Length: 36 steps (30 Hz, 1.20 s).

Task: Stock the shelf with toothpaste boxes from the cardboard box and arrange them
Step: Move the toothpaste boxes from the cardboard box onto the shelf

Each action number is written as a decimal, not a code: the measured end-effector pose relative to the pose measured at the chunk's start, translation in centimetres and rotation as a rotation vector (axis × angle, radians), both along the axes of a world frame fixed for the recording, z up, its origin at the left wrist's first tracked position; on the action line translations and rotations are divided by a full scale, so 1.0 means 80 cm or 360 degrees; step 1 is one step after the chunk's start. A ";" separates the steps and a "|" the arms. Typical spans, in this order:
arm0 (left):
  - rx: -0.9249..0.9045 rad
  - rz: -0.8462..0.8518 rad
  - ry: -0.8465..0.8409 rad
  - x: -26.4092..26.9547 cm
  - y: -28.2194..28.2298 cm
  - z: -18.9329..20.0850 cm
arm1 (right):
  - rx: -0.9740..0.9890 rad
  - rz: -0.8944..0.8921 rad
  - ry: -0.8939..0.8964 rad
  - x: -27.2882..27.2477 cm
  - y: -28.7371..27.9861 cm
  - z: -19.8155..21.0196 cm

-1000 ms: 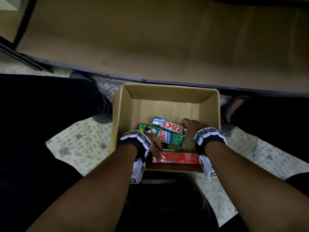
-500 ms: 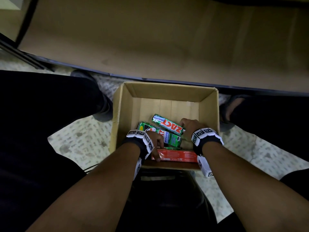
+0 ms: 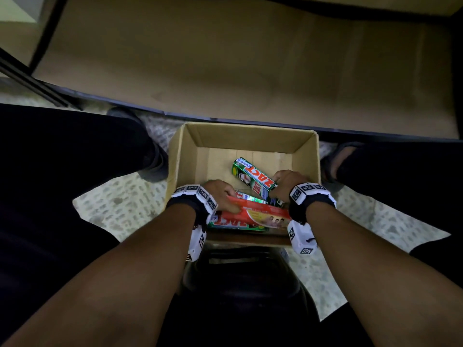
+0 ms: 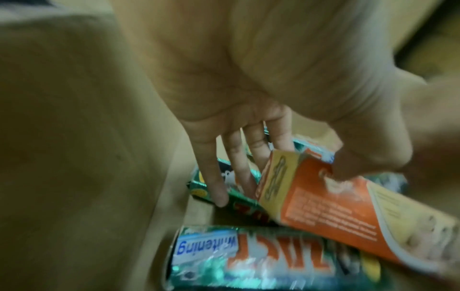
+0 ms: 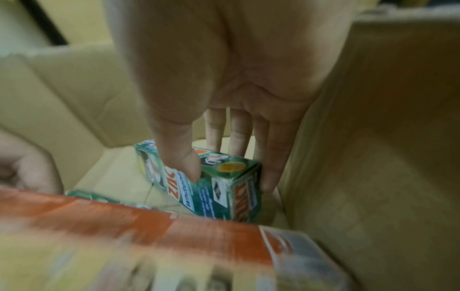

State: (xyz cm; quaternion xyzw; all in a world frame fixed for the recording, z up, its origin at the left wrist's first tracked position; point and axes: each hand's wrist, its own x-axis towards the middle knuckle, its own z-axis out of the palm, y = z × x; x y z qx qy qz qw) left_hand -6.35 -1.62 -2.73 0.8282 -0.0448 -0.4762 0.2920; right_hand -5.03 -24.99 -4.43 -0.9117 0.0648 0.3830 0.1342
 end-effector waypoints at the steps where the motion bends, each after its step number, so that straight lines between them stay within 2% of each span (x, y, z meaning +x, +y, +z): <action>1: -0.0004 0.0093 0.0002 0.001 0.002 0.000 | 0.0004 -0.0022 0.0002 0.000 0.000 0.004; 5: -0.0132 0.0542 -0.0079 0.003 0.005 0.008 | 0.0041 -0.0115 -0.0020 -0.003 0.003 0.017; 8: -0.0311 0.0942 -0.0008 0.009 0.002 0.015 | 0.0104 -0.0207 -0.0007 -0.006 0.006 0.026; 13: -0.0440 0.1510 0.0015 0.019 0.000 0.023 | 0.0211 -0.0382 0.0067 -0.014 0.009 0.031; 15: -0.0459 0.1682 0.0025 0.025 0.004 0.022 | 0.0251 -0.0425 0.0084 -0.017 0.011 0.033; 19: -0.0423 0.1865 -0.0016 0.032 0.011 0.004 | 0.0329 -0.0494 0.0226 -0.024 0.021 0.033; 22: -0.0334 0.1830 0.0038 0.032 0.013 -0.011 | 0.0390 -0.0486 0.0361 -0.027 0.025 0.025; 25: -0.0241 0.1590 0.0182 0.030 0.010 -0.018 | 0.0415 -0.0462 0.0450 -0.030 0.025 0.015; 27: -0.0192 0.1412 0.0369 0.028 0.006 -0.018 | 0.0438 -0.0492 0.0426 -0.031 0.026 0.020; 29: -0.0148 0.1364 0.0515 0.022 0.003 -0.026 | 0.0465 -0.0460 0.0440 -0.032 0.027 0.027; 34: 0.0020 0.1267 0.0360 0.021 0.015 -0.089 | 0.0382 -0.0249 0.0385 -0.033 0.026 0.031; 36: -0.0088 0.1333 0.0582 0.017 0.010 -0.056 | 0.0299 -0.0168 0.0377 -0.032 0.024 0.023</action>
